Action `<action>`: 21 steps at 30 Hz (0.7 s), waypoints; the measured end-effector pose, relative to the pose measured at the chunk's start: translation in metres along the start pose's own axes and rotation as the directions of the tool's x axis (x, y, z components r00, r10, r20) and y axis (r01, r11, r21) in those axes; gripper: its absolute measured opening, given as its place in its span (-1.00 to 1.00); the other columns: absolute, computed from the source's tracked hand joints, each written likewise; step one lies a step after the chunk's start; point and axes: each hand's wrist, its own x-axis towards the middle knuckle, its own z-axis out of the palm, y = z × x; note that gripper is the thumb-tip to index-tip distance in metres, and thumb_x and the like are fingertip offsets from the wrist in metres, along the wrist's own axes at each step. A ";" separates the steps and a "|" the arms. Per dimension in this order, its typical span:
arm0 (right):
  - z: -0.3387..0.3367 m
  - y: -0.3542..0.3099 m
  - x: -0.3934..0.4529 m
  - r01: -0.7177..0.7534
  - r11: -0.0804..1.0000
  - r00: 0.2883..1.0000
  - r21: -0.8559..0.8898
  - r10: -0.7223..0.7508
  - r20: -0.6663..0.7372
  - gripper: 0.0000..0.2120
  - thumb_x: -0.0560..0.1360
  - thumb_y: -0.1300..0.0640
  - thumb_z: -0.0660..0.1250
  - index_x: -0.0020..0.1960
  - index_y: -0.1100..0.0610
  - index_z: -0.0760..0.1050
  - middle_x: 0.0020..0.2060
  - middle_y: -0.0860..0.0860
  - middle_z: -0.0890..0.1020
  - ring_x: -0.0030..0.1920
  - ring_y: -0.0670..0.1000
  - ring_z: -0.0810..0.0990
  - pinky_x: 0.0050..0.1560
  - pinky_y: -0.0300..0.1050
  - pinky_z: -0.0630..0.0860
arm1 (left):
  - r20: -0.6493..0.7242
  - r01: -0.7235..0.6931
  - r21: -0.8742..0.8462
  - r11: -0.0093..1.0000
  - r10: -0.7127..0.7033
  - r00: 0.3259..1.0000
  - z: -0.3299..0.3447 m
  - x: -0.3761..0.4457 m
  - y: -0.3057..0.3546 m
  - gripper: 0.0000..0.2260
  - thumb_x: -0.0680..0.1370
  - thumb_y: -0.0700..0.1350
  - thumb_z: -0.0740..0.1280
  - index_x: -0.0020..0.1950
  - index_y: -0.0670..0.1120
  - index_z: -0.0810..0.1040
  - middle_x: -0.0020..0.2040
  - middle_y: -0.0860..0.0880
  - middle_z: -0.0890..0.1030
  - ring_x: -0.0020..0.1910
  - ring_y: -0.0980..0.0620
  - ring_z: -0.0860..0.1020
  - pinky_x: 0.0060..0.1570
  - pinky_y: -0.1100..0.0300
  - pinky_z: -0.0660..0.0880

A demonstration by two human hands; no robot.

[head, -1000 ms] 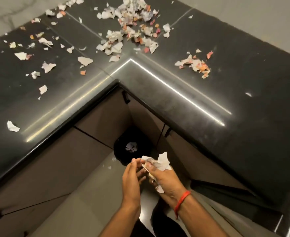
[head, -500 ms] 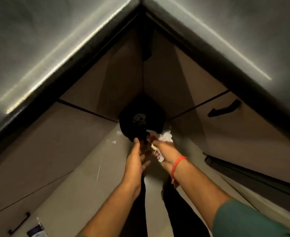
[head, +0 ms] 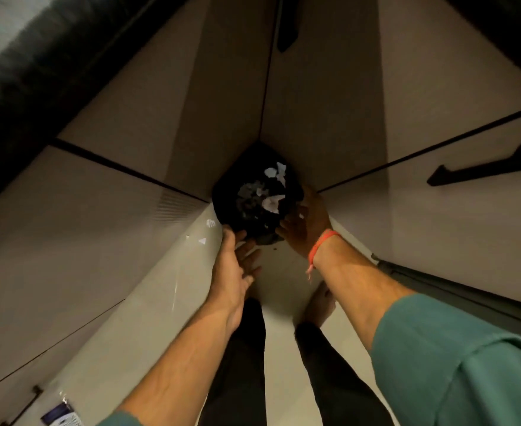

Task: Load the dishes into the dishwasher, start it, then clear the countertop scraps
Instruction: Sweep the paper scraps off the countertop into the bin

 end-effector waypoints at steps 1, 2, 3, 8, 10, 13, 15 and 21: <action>0.000 0.001 0.000 0.000 0.999 1.000 0.033 0.001 -0.010 -0.57 0.60 -0.29 0.17 0.21 0.03 0.50 -0.02 0.04 0.55 0.06 0.08 0.54 0.27 0.04 0.40 | 0.011 -0.003 0.007 1.000 0.003 1.000 -0.001 -0.002 -0.001 -0.51 0.67 0.29 0.09 0.39 0.03 0.53 0.29 -0.07 0.63 0.29 -0.06 0.58 0.36 -0.03 0.43; 0.001 0.002 -0.004 -0.001 0.999 1.000 0.053 0.003 -0.024 -0.58 0.60 -0.29 0.16 0.17 0.04 0.49 -0.05 0.03 0.54 0.09 0.08 0.53 0.25 0.02 0.40 | 0.022 -0.005 0.016 1.000 0.004 1.000 -0.002 -0.004 -0.002 -0.51 0.66 0.30 0.08 0.40 0.04 0.52 0.29 -0.06 0.62 0.29 -0.04 0.58 0.37 -0.03 0.42; 0.002 0.003 -0.006 0.005 0.998 0.999 0.061 -0.002 -0.038 -0.55 0.60 -0.29 0.16 0.22 0.06 0.47 -0.05 0.04 0.51 0.16 0.10 0.49 0.27 0.02 0.39 | 0.030 -0.005 0.019 1.000 0.005 1.000 -0.001 -0.007 -0.003 -0.51 0.67 0.29 0.08 0.41 0.04 0.52 0.29 -0.06 0.62 0.28 -0.03 0.58 0.39 -0.04 0.41; 0.011 0.011 -0.023 0.066 0.991 0.996 0.116 -0.059 -0.068 -0.27 0.61 -0.28 0.17 0.57 0.21 0.22 0.41 0.18 0.41 0.46 0.17 0.36 0.47 0.04 0.28 | 0.027 -0.018 0.055 0.998 0.017 1.000 0.007 -0.013 -0.005 -0.54 0.68 0.27 0.10 0.39 0.03 0.52 0.27 -0.07 0.62 0.25 -0.02 0.60 0.38 -0.07 0.45; 0.016 0.016 -0.035 0.080 0.987 0.996 0.143 -0.073 -0.050 -0.27 0.60 -0.27 0.18 0.55 0.23 0.25 0.45 0.20 0.39 0.47 0.17 0.36 0.52 0.07 0.27 | 0.014 -0.020 0.067 0.998 0.019 1.000 0.012 -0.014 -0.006 -0.56 0.68 0.26 0.12 0.39 0.04 0.52 0.28 -0.06 0.63 0.26 -0.01 0.59 0.37 -0.07 0.46; 0.018 0.023 -0.057 0.074 0.988 0.997 0.136 -0.073 -0.015 -0.34 0.60 -0.26 0.20 0.45 0.24 0.39 0.23 0.17 0.53 0.33 0.13 0.48 0.41 0.05 0.41 | 0.029 -0.048 0.130 0.990 0.045 0.999 0.019 -0.022 -0.010 -0.51 0.66 0.30 0.14 0.51 0.11 0.43 0.36 0.02 0.59 0.36 0.02 0.53 0.45 -0.10 0.39; 0.015 0.029 -0.070 0.087 0.983 0.996 0.162 -0.081 -0.044 -0.39 0.60 -0.21 0.22 0.38 0.27 0.45 0.04 0.15 0.56 0.12 0.11 0.55 0.16 -0.01 0.53 | 0.057 -0.100 0.145 0.984 0.093 0.994 0.021 -0.032 -0.013 -0.53 0.65 0.30 0.15 0.51 0.14 0.42 0.36 0.08 0.59 0.36 0.07 0.53 0.45 -0.08 0.41; -0.005 0.024 -0.143 0.151 0.975 0.986 0.160 -0.160 0.045 -0.44 0.52 -0.12 0.32 0.32 0.29 0.50 0.15 0.17 0.63 0.14 0.08 0.64 0.24 -0.07 0.55 | 0.120 -0.242 0.217 0.946 0.220 0.968 0.037 -0.092 0.000 -0.71 0.68 0.13 0.20 0.37 0.17 0.53 0.28 0.14 0.64 0.29 0.16 0.59 0.37 -0.02 0.48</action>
